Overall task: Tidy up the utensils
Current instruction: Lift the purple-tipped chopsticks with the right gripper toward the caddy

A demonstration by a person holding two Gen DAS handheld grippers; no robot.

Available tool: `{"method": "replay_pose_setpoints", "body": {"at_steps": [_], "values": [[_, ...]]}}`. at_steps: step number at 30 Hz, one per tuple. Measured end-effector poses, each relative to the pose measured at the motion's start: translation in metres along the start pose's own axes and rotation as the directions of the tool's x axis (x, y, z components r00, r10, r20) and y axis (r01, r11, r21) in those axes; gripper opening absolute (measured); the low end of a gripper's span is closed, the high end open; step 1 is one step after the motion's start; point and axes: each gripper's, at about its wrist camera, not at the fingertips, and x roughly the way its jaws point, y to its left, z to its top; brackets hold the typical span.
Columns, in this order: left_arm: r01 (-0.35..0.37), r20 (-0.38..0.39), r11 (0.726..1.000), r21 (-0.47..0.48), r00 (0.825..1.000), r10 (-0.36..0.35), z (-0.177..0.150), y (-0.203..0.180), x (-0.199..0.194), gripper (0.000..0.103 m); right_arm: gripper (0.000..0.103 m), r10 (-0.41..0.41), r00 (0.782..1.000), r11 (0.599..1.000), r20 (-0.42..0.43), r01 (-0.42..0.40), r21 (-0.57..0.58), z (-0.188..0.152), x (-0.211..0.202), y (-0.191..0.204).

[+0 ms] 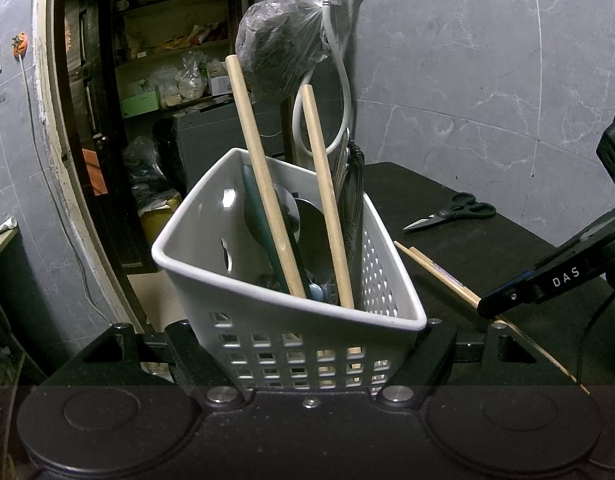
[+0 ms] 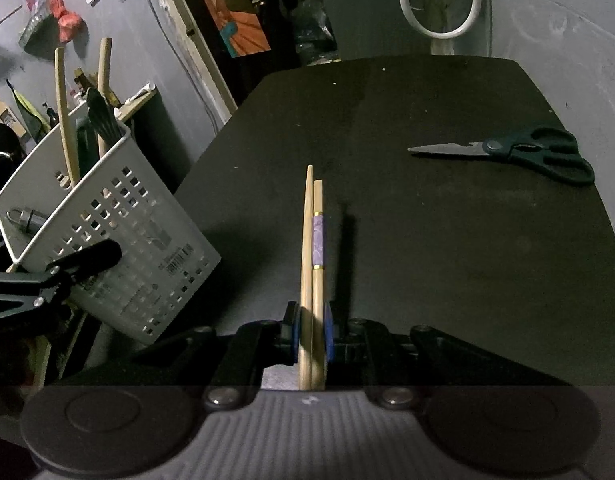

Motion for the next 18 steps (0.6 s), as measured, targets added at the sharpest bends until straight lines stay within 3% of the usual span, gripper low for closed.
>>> {"method": "replay_pose_setpoints", "body": {"at_steps": [11, 18], "values": [[-0.001, 0.0, 1.0, 0.0, 1.0, 0.001, 0.0, 0.0, 0.0, 0.078, 0.014, 0.059, 0.994, 0.998, 0.089, -0.061, 0.026, -0.007, -0.012, -0.004], [-0.001, -0.001, 1.0, 0.0, 1.0, 0.001, 0.0, 0.0, 0.0, 0.079, 0.014, 0.064, 0.994, 0.998, 0.09, -0.066, 0.016, -0.007, -0.011, -0.002]]}}
